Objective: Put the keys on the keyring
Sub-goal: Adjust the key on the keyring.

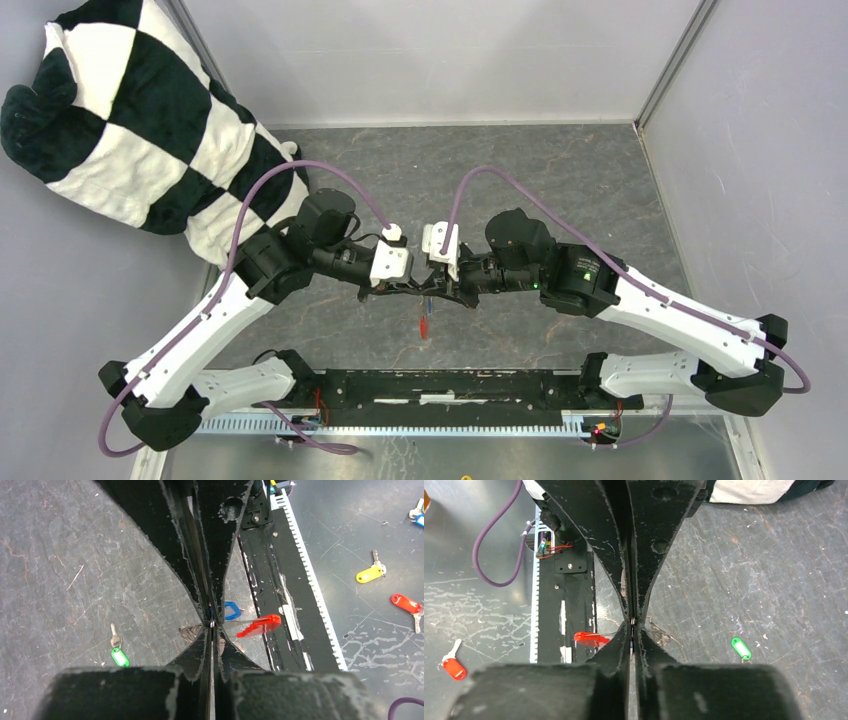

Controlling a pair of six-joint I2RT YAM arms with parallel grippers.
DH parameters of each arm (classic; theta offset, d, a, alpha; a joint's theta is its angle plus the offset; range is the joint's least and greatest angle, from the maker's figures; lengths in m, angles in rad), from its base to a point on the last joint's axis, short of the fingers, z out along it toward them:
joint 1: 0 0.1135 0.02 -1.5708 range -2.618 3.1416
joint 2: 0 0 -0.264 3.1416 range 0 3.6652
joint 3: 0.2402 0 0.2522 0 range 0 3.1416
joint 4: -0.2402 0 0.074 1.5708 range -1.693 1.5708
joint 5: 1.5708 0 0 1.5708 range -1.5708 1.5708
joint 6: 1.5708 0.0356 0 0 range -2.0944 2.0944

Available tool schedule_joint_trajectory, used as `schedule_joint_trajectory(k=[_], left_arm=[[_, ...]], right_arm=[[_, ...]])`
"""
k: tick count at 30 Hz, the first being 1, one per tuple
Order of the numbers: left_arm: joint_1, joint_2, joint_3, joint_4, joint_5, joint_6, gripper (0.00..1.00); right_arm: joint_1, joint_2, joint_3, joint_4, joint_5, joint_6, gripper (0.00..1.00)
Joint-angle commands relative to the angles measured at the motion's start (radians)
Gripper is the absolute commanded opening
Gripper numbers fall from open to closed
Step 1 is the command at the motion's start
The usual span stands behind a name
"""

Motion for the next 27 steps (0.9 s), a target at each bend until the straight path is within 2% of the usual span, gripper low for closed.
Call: schedule_joint_trajectory(k=[1,4,6,9,14,18,27], left_arm=[[-0.003,-0.009,0.025,-0.001,-0.003,0.06,0.02],[-0.004,-0.029,0.004,0.068,-0.02,-0.001,0.02],[-0.003,-0.052,-0.023,0.148,-0.024,-0.074,0.02],[-0.003,-0.097,-0.08,0.29,-0.036,-0.218,0.02],[-0.003,-0.14,-0.144,0.48,-0.051,-0.404,0.02],[-0.003,-0.141,-0.152,0.577,-0.047,-0.505,0.02],[-0.003,-0.142,-0.149,0.594,-0.008,-0.517,0.02]], right_arm=[[-0.003,-0.013,0.048,0.051,0.005,0.013,0.12],[-0.008,-0.061,0.013,0.105,0.022,0.045,0.33],[-0.015,-0.103,-0.024,0.152,0.038,0.073,0.43],[-0.039,-0.178,-0.101,0.243,0.038,0.129,0.5],[-0.07,-0.293,-0.247,0.395,0.035,0.247,0.51],[-0.091,-0.335,-0.333,0.496,0.031,0.325,0.47],[-0.139,-0.354,-0.399,0.635,-0.044,0.412,0.36]])
